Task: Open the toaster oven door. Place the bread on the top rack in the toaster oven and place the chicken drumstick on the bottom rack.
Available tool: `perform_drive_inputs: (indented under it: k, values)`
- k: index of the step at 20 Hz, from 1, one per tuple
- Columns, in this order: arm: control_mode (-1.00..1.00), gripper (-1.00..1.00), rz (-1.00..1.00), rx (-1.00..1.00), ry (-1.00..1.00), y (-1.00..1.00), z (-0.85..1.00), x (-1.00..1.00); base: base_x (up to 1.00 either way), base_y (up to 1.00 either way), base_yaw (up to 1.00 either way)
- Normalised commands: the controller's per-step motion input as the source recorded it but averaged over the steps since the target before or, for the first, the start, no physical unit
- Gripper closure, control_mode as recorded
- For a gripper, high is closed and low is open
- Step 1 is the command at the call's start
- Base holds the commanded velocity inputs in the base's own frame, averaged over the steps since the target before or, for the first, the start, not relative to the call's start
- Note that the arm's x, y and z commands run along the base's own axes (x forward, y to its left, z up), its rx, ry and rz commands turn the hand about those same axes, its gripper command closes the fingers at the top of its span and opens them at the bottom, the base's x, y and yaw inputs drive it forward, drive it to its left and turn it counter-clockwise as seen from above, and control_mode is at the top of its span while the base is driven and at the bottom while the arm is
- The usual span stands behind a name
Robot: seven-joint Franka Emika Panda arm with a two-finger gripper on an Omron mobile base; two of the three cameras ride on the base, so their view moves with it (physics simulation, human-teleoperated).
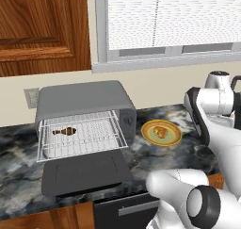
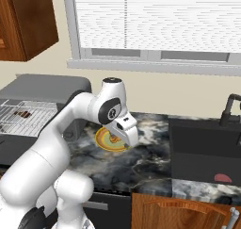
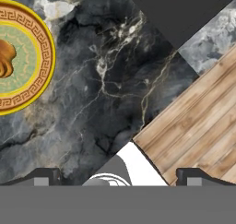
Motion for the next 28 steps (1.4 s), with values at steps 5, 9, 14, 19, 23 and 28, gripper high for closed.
perform_drive_inputs:
  k: [5, 9, 14, 19, 23, 28]
  values:
    - [-1.00, -1.00, 0.00, 0.00, 0.00, 0.00, 0.00, 0.00, 0.00, 0.00, 0.00]
    - [-1.00, -1.00, 0.09, -0.01, -0.07, 0.18, -0.11, 0.20, 0.00, 0.00, 0.00]
    - [-1.00, -1.00, 0.20, 0.02, 0.01, 0.30, -0.14, 0.56, 0.00, 0.00, 0.00]
    - [-1.00, -1.00, 0.15, 0.04, 0.20, 0.24, -0.12, 0.64, 0.00, 0.00, 0.00]
    - [-1.00, -1.00, 0.03, 0.06, 0.08, 0.27, -0.20, 0.48, 0.00, 0.00, 0.00]
    - [-1.00, -1.00, 0.00, 0.24, -0.07, 0.10, -0.28, 0.31, 0.00, 0.00, 0.00]
